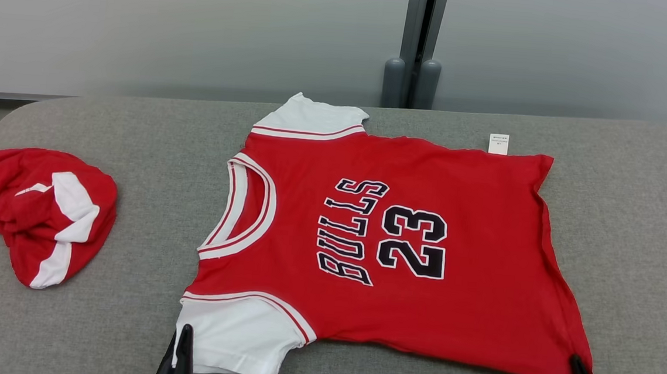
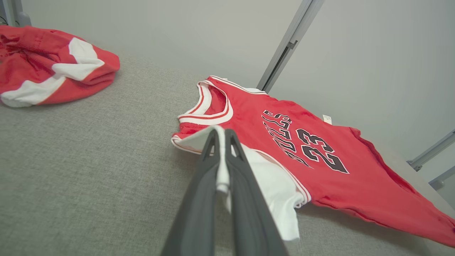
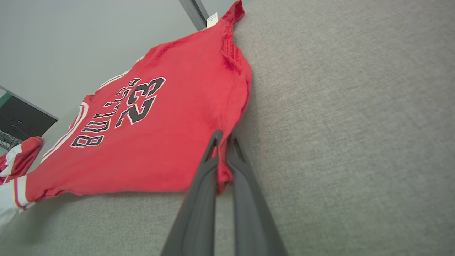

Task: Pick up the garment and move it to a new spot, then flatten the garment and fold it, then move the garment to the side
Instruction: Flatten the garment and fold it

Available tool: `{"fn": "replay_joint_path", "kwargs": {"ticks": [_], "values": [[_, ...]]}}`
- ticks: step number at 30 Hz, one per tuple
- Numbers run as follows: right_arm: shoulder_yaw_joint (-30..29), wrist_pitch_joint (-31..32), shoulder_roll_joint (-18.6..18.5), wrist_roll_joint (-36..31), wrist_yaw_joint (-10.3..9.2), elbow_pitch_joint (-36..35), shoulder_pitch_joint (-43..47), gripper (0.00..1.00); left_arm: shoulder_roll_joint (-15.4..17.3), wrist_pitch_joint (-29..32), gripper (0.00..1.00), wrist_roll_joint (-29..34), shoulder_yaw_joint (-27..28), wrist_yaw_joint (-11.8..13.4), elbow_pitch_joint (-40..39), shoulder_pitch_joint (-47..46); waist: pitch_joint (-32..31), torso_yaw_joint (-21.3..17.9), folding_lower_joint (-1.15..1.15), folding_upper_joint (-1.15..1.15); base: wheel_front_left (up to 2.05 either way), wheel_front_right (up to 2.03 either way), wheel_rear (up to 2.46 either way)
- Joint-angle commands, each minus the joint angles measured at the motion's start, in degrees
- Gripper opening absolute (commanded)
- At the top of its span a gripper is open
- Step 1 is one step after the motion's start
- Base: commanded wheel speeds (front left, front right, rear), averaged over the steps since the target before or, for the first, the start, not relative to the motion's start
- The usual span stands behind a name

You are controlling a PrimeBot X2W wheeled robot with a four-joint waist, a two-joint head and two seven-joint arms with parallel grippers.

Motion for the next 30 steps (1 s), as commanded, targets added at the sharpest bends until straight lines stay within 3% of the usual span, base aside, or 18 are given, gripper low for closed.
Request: {"fn": "replay_joint_path", "kwargs": {"ticks": [1, 8, 30], "values": [[-0.46, 0.50, 0.29, -0.67, 0.01, -0.79, 0.75, 0.00, 0.38, -0.07, 0.00, 0.49, 0.19, -0.08, -0.23, -0.34, 0.11, -0.19, 0.01, 0.00, 0.00, 0.00, 0.00], [-2.50, 5.10, 3.24, -3.42, 0.01, -4.82, -1.88, 0.00, 1.81, 0.55, 0.00, 1.64, -0.21, -1.00, 0.58, -4.66, 0.95, -1.66, 0.01, 0.00, 0.00, 0.00, 0.00], [-2.17, 12.44, 4.26, -3.26, 0.01, -2.65, -16.08, 0.00, 5.50, 2.37, 0.00, 3.85, 0.41, -5.04, 10.31, -24.11, 9.75, -5.25, 0.01, 0.00, 0.00, 0.00, 0.00]]}}
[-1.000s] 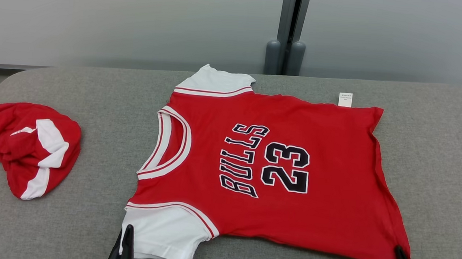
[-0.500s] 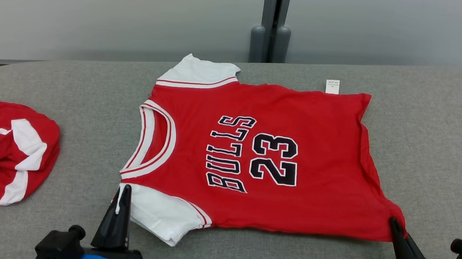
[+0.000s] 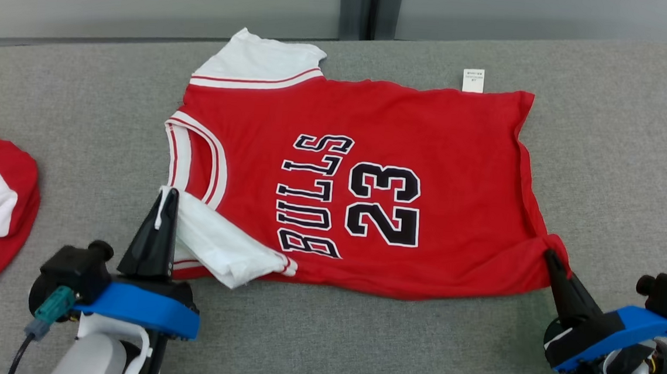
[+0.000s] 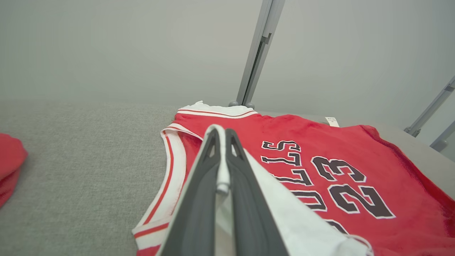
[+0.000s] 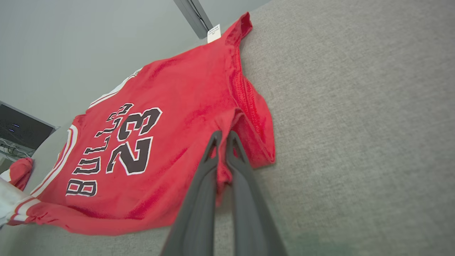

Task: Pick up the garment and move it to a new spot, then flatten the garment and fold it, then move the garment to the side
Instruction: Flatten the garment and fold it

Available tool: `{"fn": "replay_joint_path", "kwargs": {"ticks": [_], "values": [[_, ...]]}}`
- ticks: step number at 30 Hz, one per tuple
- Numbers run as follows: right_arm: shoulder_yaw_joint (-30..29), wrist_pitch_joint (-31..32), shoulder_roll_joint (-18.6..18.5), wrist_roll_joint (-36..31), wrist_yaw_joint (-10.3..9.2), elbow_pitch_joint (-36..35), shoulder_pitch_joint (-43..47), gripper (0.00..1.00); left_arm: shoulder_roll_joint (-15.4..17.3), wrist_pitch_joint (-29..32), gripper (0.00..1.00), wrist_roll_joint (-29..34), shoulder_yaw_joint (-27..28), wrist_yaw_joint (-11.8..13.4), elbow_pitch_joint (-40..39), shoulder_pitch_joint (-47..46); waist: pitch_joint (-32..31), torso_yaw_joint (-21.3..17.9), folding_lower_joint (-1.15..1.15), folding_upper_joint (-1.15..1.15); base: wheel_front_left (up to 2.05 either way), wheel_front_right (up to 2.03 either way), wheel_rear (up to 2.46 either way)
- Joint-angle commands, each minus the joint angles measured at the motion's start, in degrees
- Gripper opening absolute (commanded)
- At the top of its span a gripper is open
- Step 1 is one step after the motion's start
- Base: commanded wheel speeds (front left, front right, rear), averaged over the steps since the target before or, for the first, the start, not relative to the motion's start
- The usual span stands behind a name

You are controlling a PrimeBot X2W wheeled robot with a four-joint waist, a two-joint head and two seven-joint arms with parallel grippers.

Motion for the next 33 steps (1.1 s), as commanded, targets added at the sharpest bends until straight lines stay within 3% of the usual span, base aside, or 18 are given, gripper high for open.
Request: {"fn": "replay_joint_path", "kwargs": {"ticks": [1, 12, 13, 14, 15, 21, 33], "values": [[0.07, 0.24, -0.10, 0.21, 0.01, 0.35, -1.64, 0.00, 0.48, 0.08, 0.00, 0.26, 0.47, -0.32, 0.68, -1.76, 0.76, 0.01, -0.01, 0.00, 0.00, 0.00, 0.00], [-0.58, 1.04, -0.80, -0.08, 0.01, 4.86, -10.11, 0.00, 1.20, -0.17, 0.00, 1.08, 0.23, -2.44, 9.00, -11.98, 4.83, -0.30, -0.01, 0.00, 0.00, 0.00, 0.00], [-0.39, 0.78, -0.92, -0.23, 0.01, 5.17, -10.53, 0.35, 1.07, -0.28, 0.00, 1.14, 0.18, -2.52, 9.90, -12.60, 4.93, -0.28, -0.01, 0.00, 0.00, 0.00, 0.00], [-0.06, 0.37, -1.12, -0.47, 0.01, 5.38, -10.86, 1.00, 0.86, -0.47, 0.50, 1.29, 0.10, -2.61, 10.63, -13.21, 4.99, -0.27, -0.01, 0.00, 0.00, 0.00, 0.00], [0.34, -0.29, -1.45, -0.91, 0.01, 5.25, -11.12, 1.00, 0.72, -0.70, 1.00, 1.48, 0.14, -2.55, 11.31, -13.74, 5.03, -0.25, -0.01, 0.00, 0.00, 0.00, 0.00], [0.64, -3.79, -3.36, -3.00, 0.01, 4.20, -8.26, 1.00, -0.29, -2.07, 1.00, 1.73, 0.98, -2.28, 13.63, -14.00, 3.73, 0.39, -0.01, 0.00, 0.00, 0.00, 0.00], [0.76, -3.48, -4.94, -6.29, 0.01, 5.51, -4.48, 1.00, -1.27, -2.44, 1.00, 1.46, 1.38, -1.79, 15.40, -6.56, 2.21, 1.58, -0.01, 0.00, 0.00, 0.00, 0.00]]}}
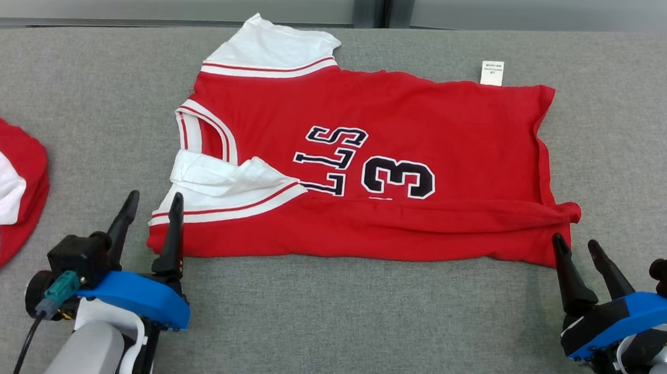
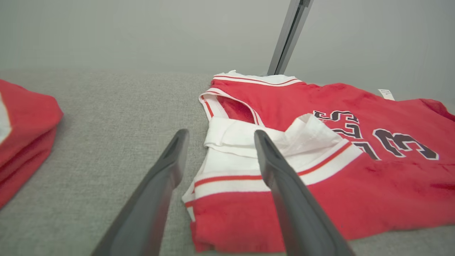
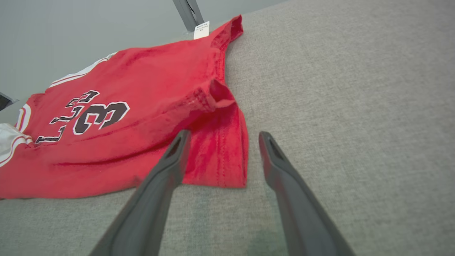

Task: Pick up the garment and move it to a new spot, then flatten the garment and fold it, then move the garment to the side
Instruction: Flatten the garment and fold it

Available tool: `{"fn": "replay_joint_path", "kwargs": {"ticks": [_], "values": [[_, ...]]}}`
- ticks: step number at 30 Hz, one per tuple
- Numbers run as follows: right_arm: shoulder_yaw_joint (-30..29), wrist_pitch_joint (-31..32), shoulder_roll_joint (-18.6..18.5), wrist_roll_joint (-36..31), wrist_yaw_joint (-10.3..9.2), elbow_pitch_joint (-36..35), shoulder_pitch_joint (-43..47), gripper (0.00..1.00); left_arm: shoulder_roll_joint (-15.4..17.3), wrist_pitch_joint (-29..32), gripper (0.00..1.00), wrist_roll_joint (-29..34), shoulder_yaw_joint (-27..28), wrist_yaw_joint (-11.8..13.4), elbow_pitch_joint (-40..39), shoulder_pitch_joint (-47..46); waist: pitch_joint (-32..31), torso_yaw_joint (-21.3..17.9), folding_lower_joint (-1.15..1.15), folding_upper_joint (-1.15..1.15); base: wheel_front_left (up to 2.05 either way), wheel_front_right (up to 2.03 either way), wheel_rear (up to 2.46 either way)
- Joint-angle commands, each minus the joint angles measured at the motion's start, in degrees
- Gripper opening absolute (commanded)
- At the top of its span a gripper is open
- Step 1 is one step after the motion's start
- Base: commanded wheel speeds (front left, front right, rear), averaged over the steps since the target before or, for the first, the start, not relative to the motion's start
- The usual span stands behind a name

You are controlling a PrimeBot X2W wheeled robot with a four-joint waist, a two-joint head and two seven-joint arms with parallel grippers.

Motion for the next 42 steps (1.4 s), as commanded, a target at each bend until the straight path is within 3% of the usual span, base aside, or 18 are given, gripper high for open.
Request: {"fn": "replay_joint_path", "kwargs": {"ticks": [1, 15, 16, 17, 18, 19, 30, 42], "values": [[0.14, -0.42, -0.42, -0.88, 0.01, 0.60, -0.09, 1.00, -0.27, -0.10, 1.00, -0.09, -0.19, 0.01, 0.45, 0.68, 0.40, 0.27, 0.00, 0.00, 0.00, 0.00, 0.00], [2.71, -2.53, 0.40, -3.99, 0.01, 9.56, -4.50, 1.00, -1.26, 2.09, 1.00, -1.19, -2.08, -0.57, 6.68, 1.45, 1.46, 0.35, 0.00, 0.00, 0.00, 0.00, 0.00], [2.99, -2.57, 0.59, -3.92, 0.01, 10.17, -4.73, 0.71, -1.39, 2.32, 0.98, -1.18, -2.32, -0.74, 7.12, 1.45, 1.41, 0.37, 0.00, 0.00, 0.00, 0.00, 0.00], [3.39, -2.59, 0.72, -3.58, 0.01, 10.63, -5.01, 0.40, -1.55, 2.40, 0.73, -1.45, -2.43, -0.86, 7.49, 1.37, 1.35, 0.41, 0.00, 0.00, 0.00, 0.00, 0.00], [3.72, -2.88, 0.72, -3.24, 0.01, 11.10, -5.17, 0.00, -1.64, 2.39, 0.24, -1.56, -2.51, -1.01, 7.84, 1.30, 1.20, 0.45, 0.00, 0.00, 0.00, 0.00, 0.00], [3.89, -3.21, 0.69, -2.96, 0.01, 11.59, -5.25, 0.00, -1.75, 2.32, 0.00, -1.66, -2.49, -0.99, 8.03, 1.18, 1.07, 0.50, 0.00, 0.00, 0.00, 0.00, 0.00], [4.64, -6.58, -0.70, 0.53, 0.01, 14.05, -1.86, 0.00, -2.68, 0.65, 0.00, -3.10, -1.56, -0.61, 5.86, 4.45, -4.30, 1.94, 0.00, 0.00, 0.00, 0.00, 0.00], [2.43, -4.90, -0.41, 1.50, 0.01, 4.80, 12.13, 0.00, -3.60, 0.19, 0.00, -3.26, -2.91, 1.46, -1.40, 15.87, -11.16, 4.11, 0.00, 0.00, 0.00, 0.00, 0.00]]}}
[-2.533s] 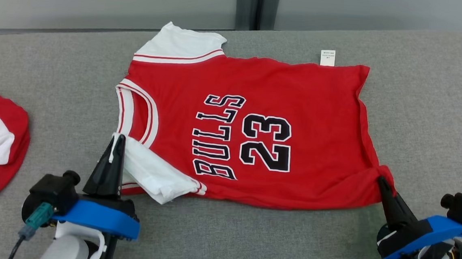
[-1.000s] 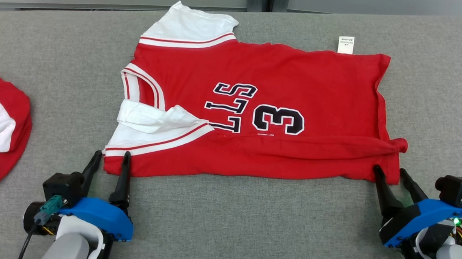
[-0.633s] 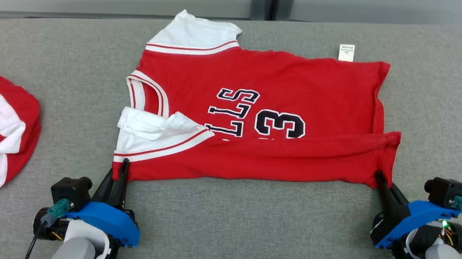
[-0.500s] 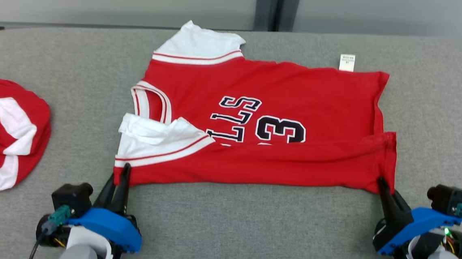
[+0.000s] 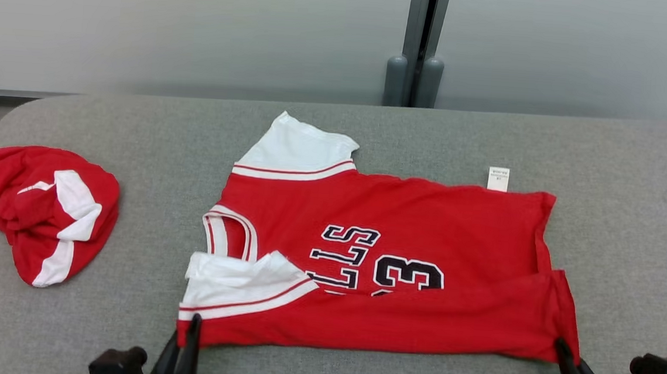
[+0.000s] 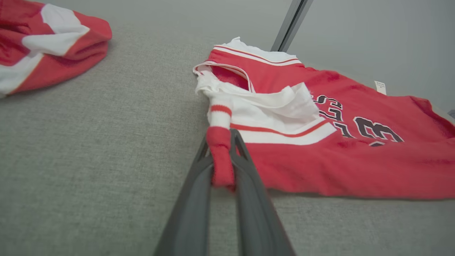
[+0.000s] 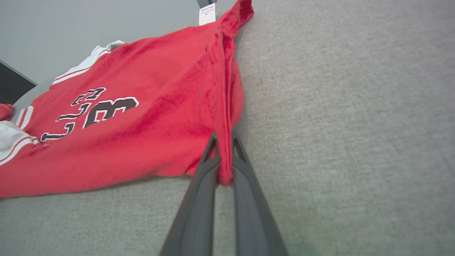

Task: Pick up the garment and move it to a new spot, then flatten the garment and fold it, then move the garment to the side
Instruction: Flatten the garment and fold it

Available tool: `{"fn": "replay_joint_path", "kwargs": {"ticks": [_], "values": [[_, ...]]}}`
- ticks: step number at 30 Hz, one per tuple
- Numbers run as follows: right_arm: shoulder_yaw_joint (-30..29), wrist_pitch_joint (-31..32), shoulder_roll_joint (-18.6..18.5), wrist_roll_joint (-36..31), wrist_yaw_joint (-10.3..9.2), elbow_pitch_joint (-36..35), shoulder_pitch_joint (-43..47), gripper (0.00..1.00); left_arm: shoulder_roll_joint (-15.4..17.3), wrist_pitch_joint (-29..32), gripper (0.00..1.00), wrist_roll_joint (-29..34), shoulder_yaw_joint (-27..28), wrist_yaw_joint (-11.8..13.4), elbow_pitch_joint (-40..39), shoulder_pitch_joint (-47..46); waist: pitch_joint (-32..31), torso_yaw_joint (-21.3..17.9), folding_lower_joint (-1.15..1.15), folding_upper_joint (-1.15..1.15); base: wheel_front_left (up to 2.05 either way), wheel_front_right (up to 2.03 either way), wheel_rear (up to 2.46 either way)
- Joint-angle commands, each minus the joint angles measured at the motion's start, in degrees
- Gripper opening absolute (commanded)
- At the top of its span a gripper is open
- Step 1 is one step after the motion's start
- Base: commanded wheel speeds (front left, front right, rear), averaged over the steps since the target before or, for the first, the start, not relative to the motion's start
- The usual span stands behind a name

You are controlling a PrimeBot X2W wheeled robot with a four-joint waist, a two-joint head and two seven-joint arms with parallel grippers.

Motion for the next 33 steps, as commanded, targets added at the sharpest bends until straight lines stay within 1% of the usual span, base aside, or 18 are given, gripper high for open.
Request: {"fn": "replay_joint_path", "kwargs": {"ticks": [1, 5, 9, 13, 14, 15, 16, 17, 23, 28, 33], "values": [[-0.49, 0.39, 0.01, -0.41, 0.01, -0.96, 1.21, 0.00, -0.30, -0.11, 0.00, -0.20, -0.27, 0.37, -0.82, 0.82, -0.43, -0.10, 0.01, 0.00, 0.00, 0.00, 0.00], [-2.30, 2.16, 0.58, -0.88, 0.01, -4.61, 5.28, 0.00, -0.47, 0.49, 0.00, -0.33, -1.24, 1.27, -3.16, 4.67, -1.47, 0.08, 0.01, 0.00, 0.00, 0.00, 0.00], [-4.39, 4.26, 1.25, -1.39, 0.01, -8.70, 8.51, 0.00, 0.14, 1.10, 0.00, -0.45, -1.31, 2.40, -5.78, 7.24, -1.67, 0.22, 0.01, 0.00, 0.00, 0.00, 0.00], [-5.43, 7.31, 2.23, -2.21, 0.01, -10.71, 10.37, 0.00, 0.52, 1.65, 0.00, -0.58, -1.46, 2.92, -7.44, 8.33, -1.26, 0.17, 0.01, 0.00, 0.00, 0.00, 0.00], [-5.60, 7.65, 2.59, -2.56, 0.01, -10.99, 10.34, 0.14, 0.65, 1.70, 0.00, -0.53, -1.43, 3.02, -7.57, 8.36, -1.16, 0.13, 0.01, 0.00, 0.00, 0.00, 0.00], [-5.77, 7.82, 3.04, -2.55, 0.01, -11.30, 10.19, 0.48, 0.74, 1.56, 0.20, -0.39, -1.23, 3.22, -7.66, 8.18, -1.04, 0.08, 0.01, 0.00, 0.00, 0.00, 0.00], [-5.90, 7.97, 3.29, -2.74, 0.01, -11.42, 9.97, 0.91, 0.73, 1.34, 0.78, -0.26, -1.05, 3.37, -7.74, 7.86, -0.94, 0.03, 0.01, 0.00, 0.00, 0.00, 0.00], [-6.03, 7.99, 3.52, -3.01, 0.01, -11.45, 9.63, 1.00, 0.64, 1.16, 1.00, -0.31, -0.63, 3.64, -7.66, 7.55, -0.82, -0.05, 0.01, 0.00, 0.00, 0.00, 0.00], [-5.92, 5.89, 3.92, -4.98, 0.01, -12.12, 5.81, 1.00, 0.79, 0.17, 1.00, 0.35, 0.78, 4.15, -7.64, 4.99, -0.44, -1.00, 0.01, 0.00, 0.00, 0.00, 0.00], [-5.69, 1.47, 4.39, -6.75, 0.01, -12.94, 1.90, 1.00, 1.35, -0.42, 1.00, 1.72, 2.66, 4.46, -9.19, 2.24, -0.87, -1.80, 0.01, 0.00, 0.00, 0.00, 0.00], [-4.19, -3.23, 4.65, -8.27, 0.01, -13.41, -1.87, 1.00, 1.86, -0.70, 1.00, 3.00, 5.37, 4.94, -11.38, -0.35, -1.29, -2.78, 0.01, 0.00, 0.00, 0.00, 0.00]]}}
